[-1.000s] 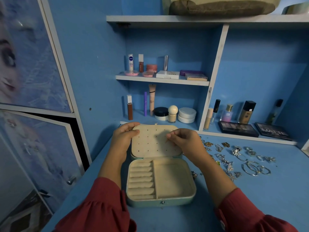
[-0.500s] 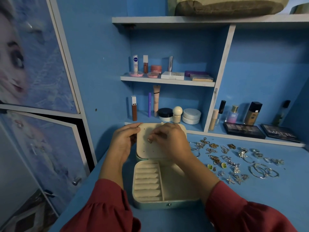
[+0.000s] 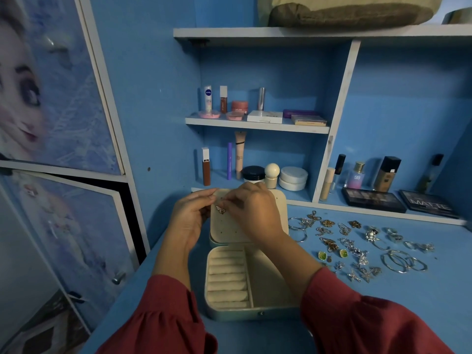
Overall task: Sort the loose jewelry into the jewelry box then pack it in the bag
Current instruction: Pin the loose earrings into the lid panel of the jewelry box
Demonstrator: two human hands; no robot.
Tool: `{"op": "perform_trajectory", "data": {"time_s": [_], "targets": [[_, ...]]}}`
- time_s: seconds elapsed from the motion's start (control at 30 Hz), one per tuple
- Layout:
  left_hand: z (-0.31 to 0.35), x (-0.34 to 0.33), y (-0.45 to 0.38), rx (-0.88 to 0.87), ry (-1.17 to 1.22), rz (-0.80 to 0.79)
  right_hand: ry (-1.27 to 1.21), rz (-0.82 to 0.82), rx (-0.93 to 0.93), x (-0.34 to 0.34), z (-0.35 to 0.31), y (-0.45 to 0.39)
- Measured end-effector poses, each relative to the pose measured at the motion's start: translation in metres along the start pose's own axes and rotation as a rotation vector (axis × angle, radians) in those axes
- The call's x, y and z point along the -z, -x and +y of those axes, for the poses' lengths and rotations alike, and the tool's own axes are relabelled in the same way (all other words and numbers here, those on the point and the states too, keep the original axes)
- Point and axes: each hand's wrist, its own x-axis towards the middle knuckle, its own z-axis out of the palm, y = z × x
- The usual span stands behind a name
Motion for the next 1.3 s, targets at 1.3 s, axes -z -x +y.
{"op": "perform_trajectory", "data": {"time_s": [1.3], "targets": [[-0.001,0.002,0.003,0.0,-0.077,-0.109,0.003,-0.197,-0.43,0.019,-0.005,-0.022]]}}
